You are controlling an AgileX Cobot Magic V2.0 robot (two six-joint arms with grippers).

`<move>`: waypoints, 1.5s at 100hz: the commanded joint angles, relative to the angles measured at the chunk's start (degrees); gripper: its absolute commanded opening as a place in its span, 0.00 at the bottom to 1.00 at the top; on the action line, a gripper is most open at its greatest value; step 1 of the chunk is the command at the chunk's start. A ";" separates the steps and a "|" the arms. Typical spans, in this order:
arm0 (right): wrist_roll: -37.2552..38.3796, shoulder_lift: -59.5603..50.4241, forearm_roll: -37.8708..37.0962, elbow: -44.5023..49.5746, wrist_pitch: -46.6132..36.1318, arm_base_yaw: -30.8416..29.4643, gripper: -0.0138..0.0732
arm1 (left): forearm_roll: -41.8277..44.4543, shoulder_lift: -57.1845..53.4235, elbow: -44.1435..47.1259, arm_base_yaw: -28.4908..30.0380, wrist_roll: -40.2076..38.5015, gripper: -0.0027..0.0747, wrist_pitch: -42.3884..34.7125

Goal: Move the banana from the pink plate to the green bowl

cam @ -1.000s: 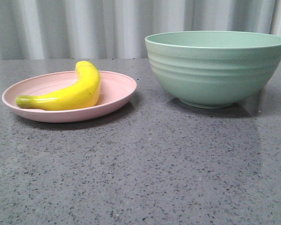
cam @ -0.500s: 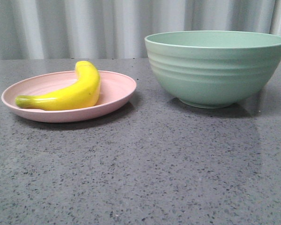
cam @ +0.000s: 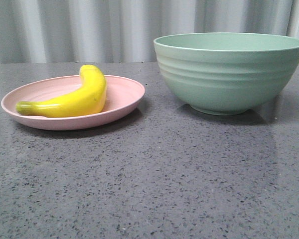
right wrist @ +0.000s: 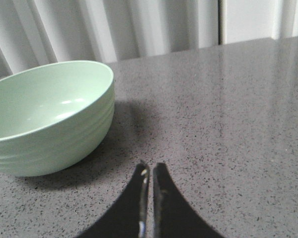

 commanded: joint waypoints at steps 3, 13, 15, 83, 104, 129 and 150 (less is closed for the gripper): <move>-0.48 5.42 0.25 -5.57 -1.58 -0.41 0.08 | -1.72 4.31 -4.12 -1.64 -0.38 0.01 -3.27; -0.48 9.83 0.25 -9.04 -0.52 -0.41 0.08 | -1.84 7.92 -6.20 -2.79 -0.38 0.01 -4.60; -0.48 10.65 0.25 -9.77 -0.65 -0.41 0.08 | -1.84 8.39 -6.58 -2.97 -0.38 0.01 -4.88; -0.48 14.68 0.39 -11.78 -4.74 -0.41 0.08 | -2.26 26.38 -14.59 -5.71 3.32 0.63 -4.00; -0.48 14.68 0.39 -11.78 -4.74 -0.41 0.08 | -2.26 37.55 -22.71 -14.06 3.58 0.63 -1.42; -0.48 14.68 0.39 -11.78 -4.42 -0.41 0.08 | -2.26 50.80 -33.33 -24.14 3.58 0.63 3.21; -0.48 14.68 0.39 -11.78 -4.42 -0.41 0.08 | -3.63 61.48 -43.17 -29.11 3.58 0.63 14.16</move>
